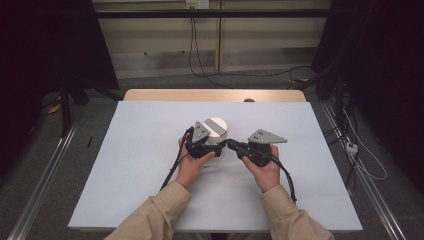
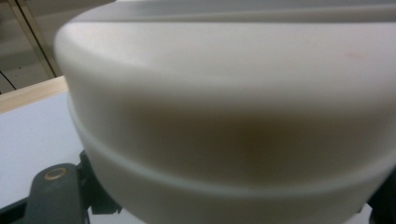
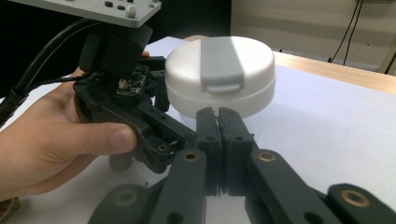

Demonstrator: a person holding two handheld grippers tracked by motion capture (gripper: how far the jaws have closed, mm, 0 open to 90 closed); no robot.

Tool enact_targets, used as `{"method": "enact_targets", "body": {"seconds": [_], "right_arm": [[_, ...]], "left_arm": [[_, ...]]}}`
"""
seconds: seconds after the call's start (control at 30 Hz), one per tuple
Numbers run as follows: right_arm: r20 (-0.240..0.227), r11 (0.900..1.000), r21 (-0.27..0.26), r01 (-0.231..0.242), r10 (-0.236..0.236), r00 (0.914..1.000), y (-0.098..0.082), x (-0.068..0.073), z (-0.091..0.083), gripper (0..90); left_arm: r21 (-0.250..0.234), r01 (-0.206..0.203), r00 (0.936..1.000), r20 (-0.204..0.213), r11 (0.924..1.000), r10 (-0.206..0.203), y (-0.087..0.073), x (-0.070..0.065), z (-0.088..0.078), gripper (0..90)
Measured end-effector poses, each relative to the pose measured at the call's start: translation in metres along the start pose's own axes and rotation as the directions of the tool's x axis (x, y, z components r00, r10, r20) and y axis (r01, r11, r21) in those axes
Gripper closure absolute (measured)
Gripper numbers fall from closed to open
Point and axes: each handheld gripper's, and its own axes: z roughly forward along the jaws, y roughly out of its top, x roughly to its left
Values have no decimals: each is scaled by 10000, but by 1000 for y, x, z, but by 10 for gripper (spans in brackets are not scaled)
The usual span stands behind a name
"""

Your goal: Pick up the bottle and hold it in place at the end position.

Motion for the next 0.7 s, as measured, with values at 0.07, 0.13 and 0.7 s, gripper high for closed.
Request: {"method": "enact_targets", "body": {"seconds": [0.07, 0.13, 0.7], "right_arm": [[35, 9999, 25, 108, -108, 9999, 1, 1, 2, 895], [38, 9999, 94, 119, -119, 9999, 2, 0, 4, 900], [338, 9991, 393, 164, -177, 9993, -1, -7, 12, 900]], "left_arm": [[6, 22, 10000, -23, 10000, -22, 0, -1, 0, 185], [17, 25, 10000, -33, 10000, -25, 0, -1, 0, 185], [71, -125, 9999, -73, 9999, 126, 0, -1, 0, 185]]}}
